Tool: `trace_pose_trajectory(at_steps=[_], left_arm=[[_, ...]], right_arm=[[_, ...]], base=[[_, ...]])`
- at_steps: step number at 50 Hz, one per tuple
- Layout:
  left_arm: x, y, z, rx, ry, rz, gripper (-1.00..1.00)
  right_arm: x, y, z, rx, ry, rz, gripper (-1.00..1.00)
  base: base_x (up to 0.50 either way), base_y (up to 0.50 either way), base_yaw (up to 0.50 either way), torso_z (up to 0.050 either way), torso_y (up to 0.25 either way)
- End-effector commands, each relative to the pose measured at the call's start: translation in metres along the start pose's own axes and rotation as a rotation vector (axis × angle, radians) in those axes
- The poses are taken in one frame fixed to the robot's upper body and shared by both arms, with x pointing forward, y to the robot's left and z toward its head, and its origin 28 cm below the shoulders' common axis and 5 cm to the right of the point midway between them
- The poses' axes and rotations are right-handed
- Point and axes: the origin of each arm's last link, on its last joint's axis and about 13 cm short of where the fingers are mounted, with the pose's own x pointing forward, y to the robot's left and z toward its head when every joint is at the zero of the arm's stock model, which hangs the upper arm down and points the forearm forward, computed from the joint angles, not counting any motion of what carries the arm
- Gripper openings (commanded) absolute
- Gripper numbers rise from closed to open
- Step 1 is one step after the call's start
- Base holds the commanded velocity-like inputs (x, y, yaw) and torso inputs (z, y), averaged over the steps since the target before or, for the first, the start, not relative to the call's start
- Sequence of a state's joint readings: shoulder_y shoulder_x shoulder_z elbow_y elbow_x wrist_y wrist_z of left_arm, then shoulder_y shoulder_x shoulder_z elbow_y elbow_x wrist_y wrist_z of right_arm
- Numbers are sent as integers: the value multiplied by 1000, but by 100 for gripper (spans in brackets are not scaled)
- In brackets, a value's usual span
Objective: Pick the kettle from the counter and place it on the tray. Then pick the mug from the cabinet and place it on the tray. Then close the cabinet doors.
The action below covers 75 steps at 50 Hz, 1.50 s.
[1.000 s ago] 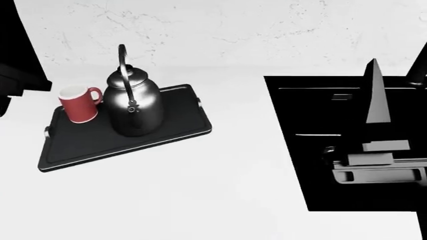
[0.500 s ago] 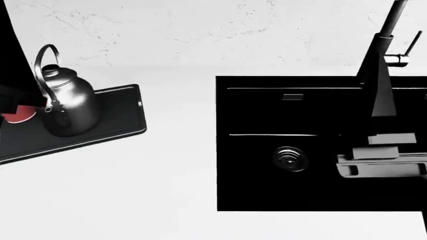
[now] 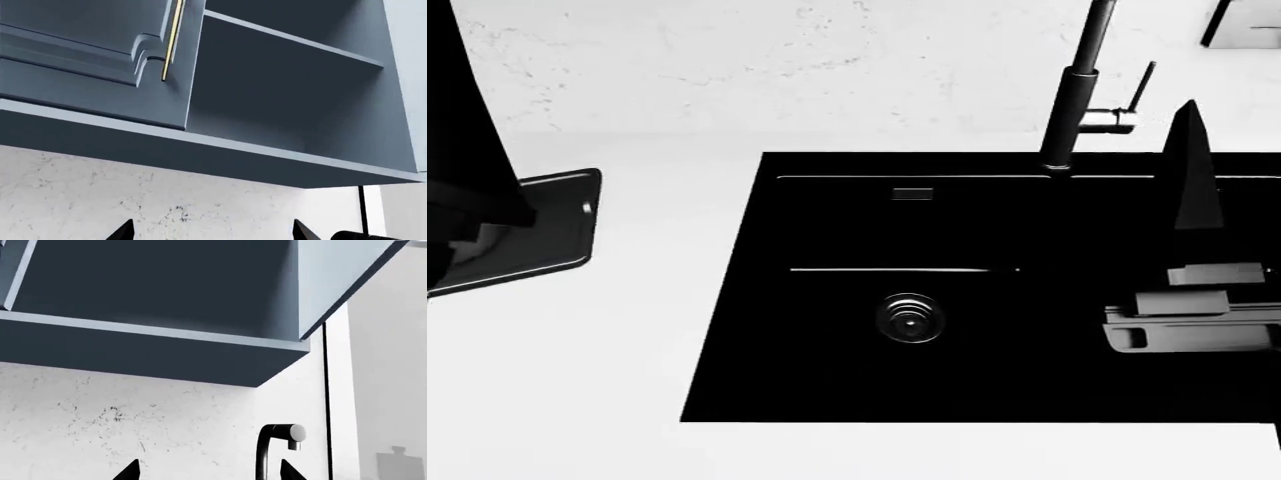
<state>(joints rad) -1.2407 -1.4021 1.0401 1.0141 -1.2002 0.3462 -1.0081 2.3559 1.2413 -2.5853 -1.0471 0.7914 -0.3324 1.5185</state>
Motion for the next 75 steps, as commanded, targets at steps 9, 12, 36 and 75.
trace_pose_trajectory(at_steps=[9, 12, 36, 75], left_arm=[[-1, 0, -4, -2, 17, -8, 100], [-1, 0, -5, -1, 19, -9, 100], [-3, 1, -6, -1, 23, -10, 100], [-3, 4, 0, -16, 17, -12, 100]], right_arm=[[-1, -1, -1, 0, 5, -6, 100], [-1, 0, -1, 1, 5, -4, 100], [27, -34, 59, -160, 35, -311, 100], [122, -50, 231, -114, -243, -106, 100]], base=[[1, -500, 0, 0, 0], [1, -500, 0, 0, 0], [0, -195, 0, 0, 0], [0, 0, 0, 0, 0]])
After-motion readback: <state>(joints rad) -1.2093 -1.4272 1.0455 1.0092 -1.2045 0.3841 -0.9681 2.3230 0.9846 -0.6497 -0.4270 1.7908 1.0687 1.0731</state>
